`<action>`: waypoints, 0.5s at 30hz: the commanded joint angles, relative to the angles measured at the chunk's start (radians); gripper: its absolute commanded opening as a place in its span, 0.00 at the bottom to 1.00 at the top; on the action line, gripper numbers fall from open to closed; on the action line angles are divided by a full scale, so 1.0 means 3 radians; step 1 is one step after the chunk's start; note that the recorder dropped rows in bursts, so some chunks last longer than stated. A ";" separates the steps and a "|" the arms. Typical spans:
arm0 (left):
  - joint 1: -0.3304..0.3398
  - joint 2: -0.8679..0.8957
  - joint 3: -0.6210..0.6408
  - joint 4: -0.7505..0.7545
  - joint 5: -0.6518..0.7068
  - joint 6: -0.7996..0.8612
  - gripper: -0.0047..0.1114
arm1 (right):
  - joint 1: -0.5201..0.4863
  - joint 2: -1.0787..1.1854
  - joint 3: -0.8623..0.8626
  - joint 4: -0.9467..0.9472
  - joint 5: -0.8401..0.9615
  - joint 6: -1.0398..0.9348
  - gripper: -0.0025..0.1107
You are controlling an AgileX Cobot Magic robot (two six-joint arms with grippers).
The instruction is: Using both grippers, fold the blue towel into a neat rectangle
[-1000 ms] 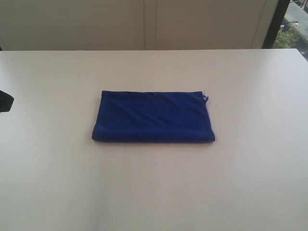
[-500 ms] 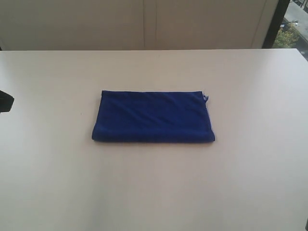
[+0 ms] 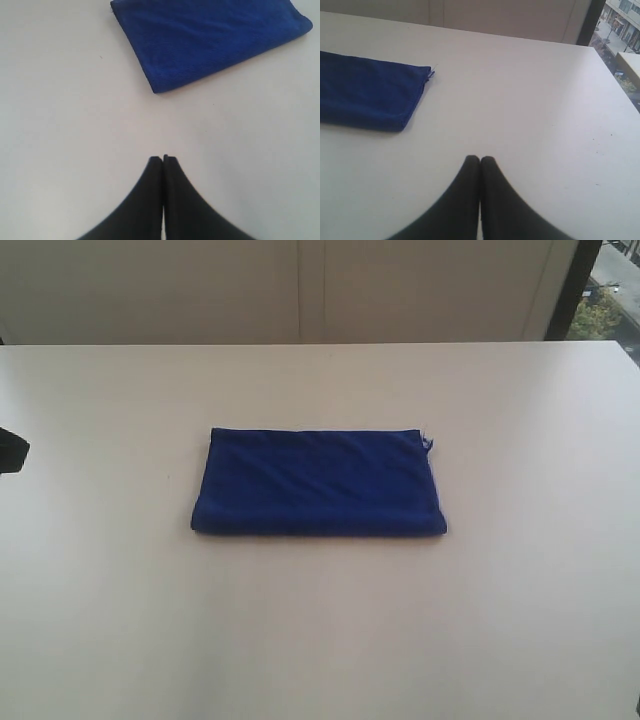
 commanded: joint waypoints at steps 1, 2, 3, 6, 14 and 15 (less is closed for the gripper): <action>0.0011 -0.0026 0.0019 -0.0016 0.0013 0.0000 0.04 | -0.0023 -0.0015 0.0017 -0.0023 -0.0048 0.0003 0.02; 0.0011 -0.0026 0.0019 -0.0016 0.0013 0.0000 0.04 | -0.0023 -0.0015 0.0017 -0.0028 -0.0048 0.0010 0.02; 0.0011 -0.0026 0.0019 -0.0016 0.0013 0.0000 0.04 | -0.0023 -0.0015 0.0017 -0.0048 -0.0048 0.0039 0.02; 0.0011 -0.0026 0.0019 -0.0016 0.0013 0.0006 0.04 | -0.0023 -0.0015 0.0017 -0.0086 -0.0048 0.0119 0.02; 0.0011 -0.0026 0.0019 -0.0016 0.0013 0.0006 0.04 | -0.0023 -0.0015 0.0017 -0.0126 -0.0054 0.0205 0.02; 0.0011 -0.0026 0.0019 -0.0016 0.0013 0.0006 0.04 | -0.0023 -0.0015 0.0017 -0.0126 -0.0054 0.0205 0.02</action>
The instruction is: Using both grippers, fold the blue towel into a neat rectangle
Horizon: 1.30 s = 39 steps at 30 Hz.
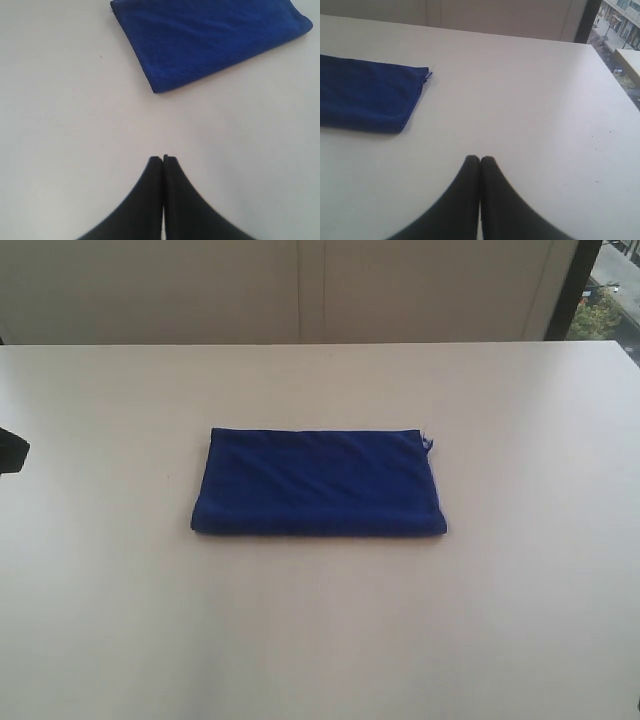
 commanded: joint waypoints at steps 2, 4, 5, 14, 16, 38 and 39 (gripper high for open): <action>0.0011 -0.0026 0.0019 -0.0016 0.0013 0.0006 0.04 | -0.0023 -0.0015 0.0017 -0.0040 -0.0054 0.0034 0.02; 0.0011 -0.0026 0.0019 -0.0016 0.0013 0.0006 0.04 | -0.0023 -0.0015 0.0017 -0.0040 -0.0054 0.0034 0.02; 0.0011 -0.0026 0.0019 -0.0016 0.0013 0.0006 0.04 | -0.0023 -0.0015 0.0017 -0.0040 -0.0054 0.0034 0.02; 0.0011 -0.0026 0.0019 -0.0016 0.0013 0.0006 0.04 | -0.0023 -0.0015 0.0017 -0.0040 -0.0054 0.0034 0.02; 0.0011 -0.0026 0.0019 -0.0016 0.0013 0.0006 0.04 | -0.0023 -0.0015 0.0017 -0.0040 -0.0054 0.0034 0.02; 0.0500 -0.0611 0.0529 0.0130 -0.0109 -0.0091 0.04 | -0.0023 -0.0015 0.0017 -0.0040 -0.0054 0.0034 0.02; 0.0554 -0.0691 0.0630 0.0137 -0.0133 -0.0091 0.04 | -0.0023 -0.0015 0.0017 -0.0040 -0.0054 0.0034 0.02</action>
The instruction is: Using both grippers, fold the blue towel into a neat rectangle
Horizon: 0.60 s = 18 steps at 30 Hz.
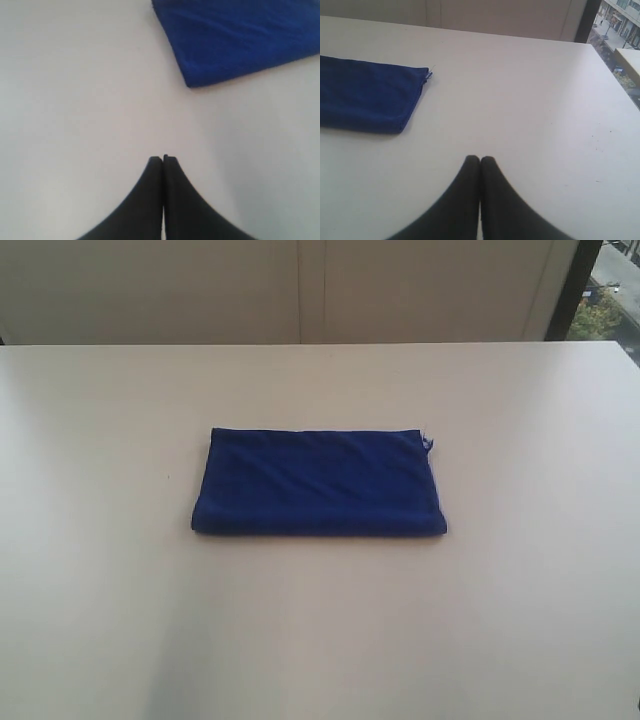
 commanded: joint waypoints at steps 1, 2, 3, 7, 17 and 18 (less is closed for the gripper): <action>0.0265 -0.0398 0.0384 0.0062 -0.0062 -0.0034 0.04 | -0.0023 -0.0015 0.0017 -0.0022 -0.0054 0.0022 0.02; 0.0327 -0.0506 0.0486 0.0079 -0.0084 -0.0034 0.04 | -0.0023 -0.0015 0.0017 -0.0022 -0.0054 0.0022 0.02; 0.0372 -0.0590 0.0575 0.0089 -0.0111 -0.0034 0.04 | -0.0023 -0.0015 0.0017 -0.0022 -0.0054 0.0022 0.02; 0.0549 -0.1125 0.1072 0.0146 -0.0280 -0.0028 0.04 | -0.0023 -0.0015 0.0017 -0.0022 -0.0054 0.0022 0.02; 0.0592 -0.2431 0.2123 0.0160 -0.1113 0.0016 0.04 | -0.0023 -0.0015 0.0017 -0.0022 -0.0054 0.0022 0.02; 0.0592 -0.2513 0.2188 0.0160 -0.1113 0.0024 0.04 | -0.0023 -0.0015 0.0017 -0.0022 -0.0054 0.0022 0.02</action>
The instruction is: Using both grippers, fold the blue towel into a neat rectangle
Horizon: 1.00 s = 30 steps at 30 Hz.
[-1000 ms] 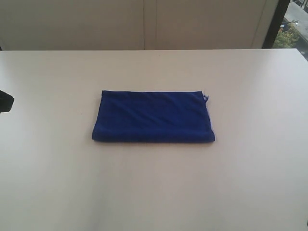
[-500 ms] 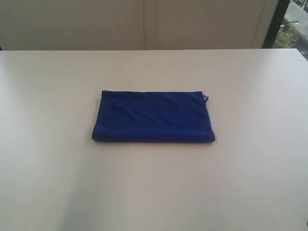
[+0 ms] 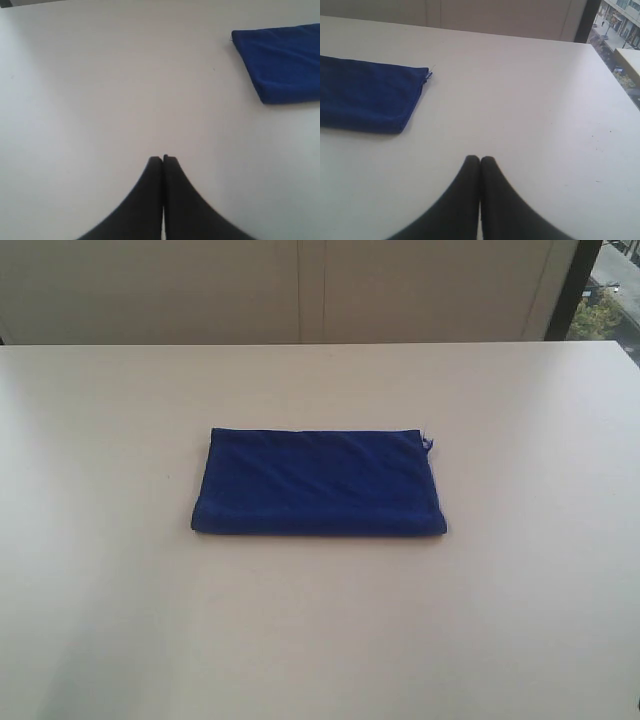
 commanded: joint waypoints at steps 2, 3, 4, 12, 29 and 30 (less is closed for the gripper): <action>0.0016 -0.0430 0.0350 -0.0010 -0.0065 0.0032 0.04 | -0.0023 -0.0015 0.0017 -0.0022 -0.0054 0.0022 0.02; 0.0016 -0.0440 0.0403 -0.0010 -0.0065 0.0032 0.04 | -0.0023 -0.0015 0.0017 -0.0022 -0.0054 0.0022 0.02; 0.0016 -0.0440 0.0442 -0.0010 -0.0065 0.0026 0.04 | -0.0023 -0.0015 0.0017 -0.0022 -0.0054 0.0022 0.02; 0.0009 -0.0440 0.0701 -0.0010 -0.0110 0.0026 0.04 | -0.0023 -0.0015 0.0017 -0.0022 -0.0054 0.0022 0.02; 0.0009 -0.0440 0.0701 0.0145 -0.0139 -0.0122 0.04 | -0.0023 -0.0015 0.0017 -0.0016 -0.0054 0.0022 0.02; 0.0009 -0.0440 0.0701 0.0145 -0.0139 -0.0122 0.04 | -0.0023 -0.0015 0.0017 -0.0016 -0.0054 0.0022 0.02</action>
